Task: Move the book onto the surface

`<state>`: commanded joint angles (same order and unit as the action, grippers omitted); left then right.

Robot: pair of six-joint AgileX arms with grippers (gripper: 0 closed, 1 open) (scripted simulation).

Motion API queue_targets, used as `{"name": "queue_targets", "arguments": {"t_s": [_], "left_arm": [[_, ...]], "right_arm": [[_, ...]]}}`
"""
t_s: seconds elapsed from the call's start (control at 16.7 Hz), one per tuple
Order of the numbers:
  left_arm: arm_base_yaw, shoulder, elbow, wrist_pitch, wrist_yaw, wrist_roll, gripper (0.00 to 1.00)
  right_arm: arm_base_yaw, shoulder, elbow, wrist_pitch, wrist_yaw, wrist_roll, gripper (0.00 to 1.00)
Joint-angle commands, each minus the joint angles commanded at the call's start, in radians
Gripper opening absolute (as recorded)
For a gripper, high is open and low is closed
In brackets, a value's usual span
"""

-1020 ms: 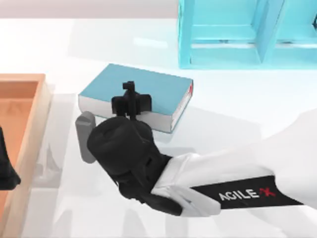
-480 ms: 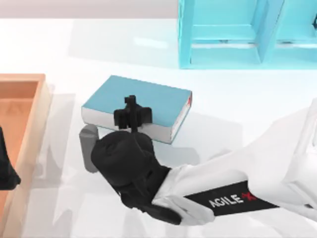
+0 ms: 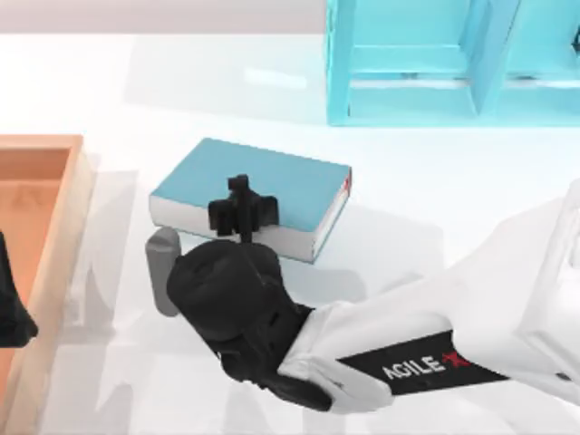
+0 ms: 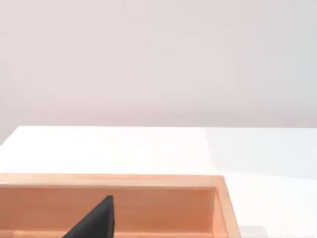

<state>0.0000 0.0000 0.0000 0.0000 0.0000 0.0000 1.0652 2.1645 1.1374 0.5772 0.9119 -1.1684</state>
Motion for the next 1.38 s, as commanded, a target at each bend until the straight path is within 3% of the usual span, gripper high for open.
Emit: {"name": "queue_targets", "arguments": {"t_s": [0.42,1.02,1.38], "left_arm": [[0.0,0.0,0.0,0.0,0.0,0.0,1.0],[0.0,0.0,0.0,0.0,0.0,0.0,1.0],[0.0,0.0,0.0,0.0,0.0,0.0,1.0]], "right_arm": [[0.0,0.0,0.0,0.0,0.0,0.0,0.98],[0.003,0.001,-0.002,-0.003,0.002,0.003,1.0],[0.169,-0.061,-0.063,-0.221,0.149,0.201,1.0]]}}
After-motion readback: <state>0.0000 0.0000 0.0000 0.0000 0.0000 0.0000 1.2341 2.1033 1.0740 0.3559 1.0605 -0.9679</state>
